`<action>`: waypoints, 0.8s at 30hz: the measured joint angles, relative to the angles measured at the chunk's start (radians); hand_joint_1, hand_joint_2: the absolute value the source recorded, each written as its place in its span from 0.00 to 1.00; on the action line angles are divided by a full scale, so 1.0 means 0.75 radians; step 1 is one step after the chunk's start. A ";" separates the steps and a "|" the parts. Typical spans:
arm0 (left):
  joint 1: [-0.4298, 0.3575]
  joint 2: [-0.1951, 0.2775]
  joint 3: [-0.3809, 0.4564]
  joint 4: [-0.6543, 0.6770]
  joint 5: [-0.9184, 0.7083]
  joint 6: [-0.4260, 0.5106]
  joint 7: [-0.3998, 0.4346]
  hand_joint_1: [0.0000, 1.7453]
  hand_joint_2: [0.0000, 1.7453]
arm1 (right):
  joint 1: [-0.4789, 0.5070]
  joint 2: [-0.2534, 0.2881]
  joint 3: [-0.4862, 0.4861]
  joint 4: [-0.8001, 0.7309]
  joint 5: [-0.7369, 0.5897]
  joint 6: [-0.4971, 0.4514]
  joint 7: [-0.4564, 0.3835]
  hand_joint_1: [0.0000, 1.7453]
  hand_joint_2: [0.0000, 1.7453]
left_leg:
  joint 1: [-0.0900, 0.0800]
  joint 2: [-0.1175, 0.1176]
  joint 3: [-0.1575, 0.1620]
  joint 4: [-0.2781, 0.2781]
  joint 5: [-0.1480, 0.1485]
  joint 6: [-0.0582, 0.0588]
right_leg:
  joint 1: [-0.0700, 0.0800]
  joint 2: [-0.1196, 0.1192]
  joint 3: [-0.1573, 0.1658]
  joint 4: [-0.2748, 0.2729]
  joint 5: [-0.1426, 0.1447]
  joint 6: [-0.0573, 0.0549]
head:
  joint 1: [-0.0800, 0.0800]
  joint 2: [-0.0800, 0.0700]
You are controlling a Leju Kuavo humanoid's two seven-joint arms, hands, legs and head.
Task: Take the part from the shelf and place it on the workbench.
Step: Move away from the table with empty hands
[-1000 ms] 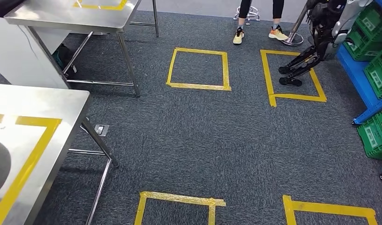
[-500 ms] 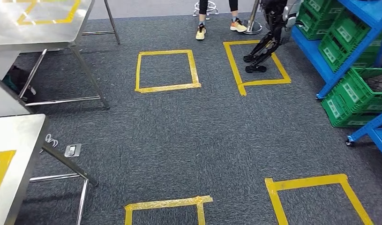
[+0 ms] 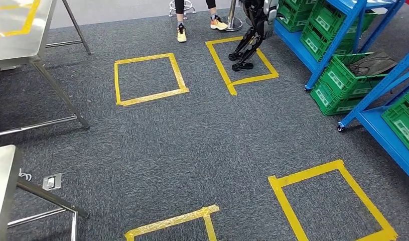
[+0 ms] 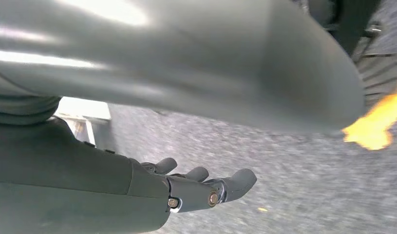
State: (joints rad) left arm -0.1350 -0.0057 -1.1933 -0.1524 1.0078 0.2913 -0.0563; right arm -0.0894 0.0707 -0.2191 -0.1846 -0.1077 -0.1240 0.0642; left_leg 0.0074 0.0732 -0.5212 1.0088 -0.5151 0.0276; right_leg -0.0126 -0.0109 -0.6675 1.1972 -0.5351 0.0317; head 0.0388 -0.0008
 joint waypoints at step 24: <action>0.004 -0.020 0.014 -0.017 0.104 0.073 0.128 0.00 0.00 | -0.001 0.087 0.033 0.001 -0.009 0.065 -0.009 0.00 0.00 | 0.024 -0.130 -0.003 -0.018 0.024 -0.013 | 0.005 0.125 0.064 -0.141 0.021 0.004 | -0.033 0.000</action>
State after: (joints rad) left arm -0.1323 -0.0211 -1.1831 -0.1652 1.0862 0.3457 0.0399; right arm -0.0901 0.1358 -0.1944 -0.1839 -0.1141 -0.0753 0.0578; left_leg 0.0253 -0.0240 -0.5230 0.9953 -0.4972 0.0180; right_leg -0.0092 0.0830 -0.6198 1.0915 -0.5192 0.0346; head 0.0144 -0.0008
